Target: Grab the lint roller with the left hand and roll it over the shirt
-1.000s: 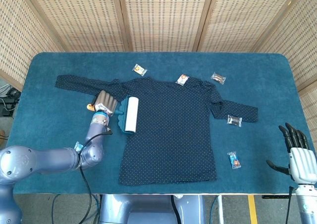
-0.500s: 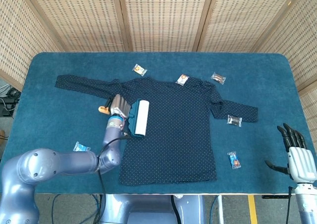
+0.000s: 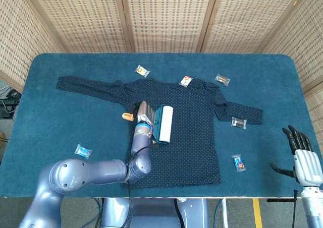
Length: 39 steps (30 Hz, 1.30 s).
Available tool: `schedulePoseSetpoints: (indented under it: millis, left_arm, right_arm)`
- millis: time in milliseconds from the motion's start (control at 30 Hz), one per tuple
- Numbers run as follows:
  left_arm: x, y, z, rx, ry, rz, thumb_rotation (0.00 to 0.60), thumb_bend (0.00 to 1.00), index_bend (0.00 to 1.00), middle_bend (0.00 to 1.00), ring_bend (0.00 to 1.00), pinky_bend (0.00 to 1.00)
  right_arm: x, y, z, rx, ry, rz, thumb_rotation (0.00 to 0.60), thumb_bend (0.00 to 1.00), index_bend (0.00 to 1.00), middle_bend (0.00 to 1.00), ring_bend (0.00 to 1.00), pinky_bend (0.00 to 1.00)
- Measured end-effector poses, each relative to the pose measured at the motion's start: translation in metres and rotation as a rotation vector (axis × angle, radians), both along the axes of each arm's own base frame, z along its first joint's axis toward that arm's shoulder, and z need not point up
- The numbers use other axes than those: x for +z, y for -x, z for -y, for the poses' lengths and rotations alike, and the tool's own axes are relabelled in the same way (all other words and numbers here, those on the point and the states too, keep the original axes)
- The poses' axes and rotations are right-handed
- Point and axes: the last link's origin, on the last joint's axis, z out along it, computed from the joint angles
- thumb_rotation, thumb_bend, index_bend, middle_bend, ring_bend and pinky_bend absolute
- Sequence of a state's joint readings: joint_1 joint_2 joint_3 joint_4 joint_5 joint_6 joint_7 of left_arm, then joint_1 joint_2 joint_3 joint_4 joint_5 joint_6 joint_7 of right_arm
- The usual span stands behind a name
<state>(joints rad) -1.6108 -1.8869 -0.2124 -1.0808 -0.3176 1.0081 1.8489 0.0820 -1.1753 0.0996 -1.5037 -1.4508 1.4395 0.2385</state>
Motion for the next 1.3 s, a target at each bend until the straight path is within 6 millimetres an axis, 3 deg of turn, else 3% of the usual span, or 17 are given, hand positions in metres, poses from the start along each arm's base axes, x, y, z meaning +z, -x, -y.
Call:
schedulePoseSetpoints:
  millis: [300,533,667,1033,1300]
  left_arm:
    - [-0.02,-0.029,0.018,-0.039,0.024,-0.043,0.6,0.88,0.87,0.86,0.76,0.69]
    - [-0.012,-0.021,0.018,-0.023,0.004,-0.066,0.6,0.88,0.87,0.86,0.76,0.69]
    - [0.0,-0.003,0.015,0.001,-0.009,-0.086,0.6,0.88,0.87,0.86,0.76,0.69]
    - [0.049,0.078,0.014,0.05,-0.032,-0.16,0.6,0.88,0.87,0.86,0.76,0.69]
    - [0.067,0.104,0.013,0.075,-0.049,-0.147,0.6,0.88,0.87,0.86,0.76,0.69]
  right_arm:
    - [0.001,-0.001,-0.001,0.011,-0.001,0.004,0.6,0.14,0.0,0.0,0.0,0.0]
    - [0.003,-0.004,-0.004,0.024,0.008,0.005,0.6,0.14,0.0,0.0,0.0,0.0]
    - [0.003,-0.006,-0.005,0.033,0.007,0.002,0.6,0.14,0.0,0.0,0.0,0.0]
    - [0.001,-0.015,-0.009,0.064,0.007,-0.011,0.6,0.14,0.0,0.0,0.0,0.0]
    - [-0.001,-0.016,-0.009,0.066,0.0,-0.017,0.6,0.14,0.0,0.0,0.0,0.0]
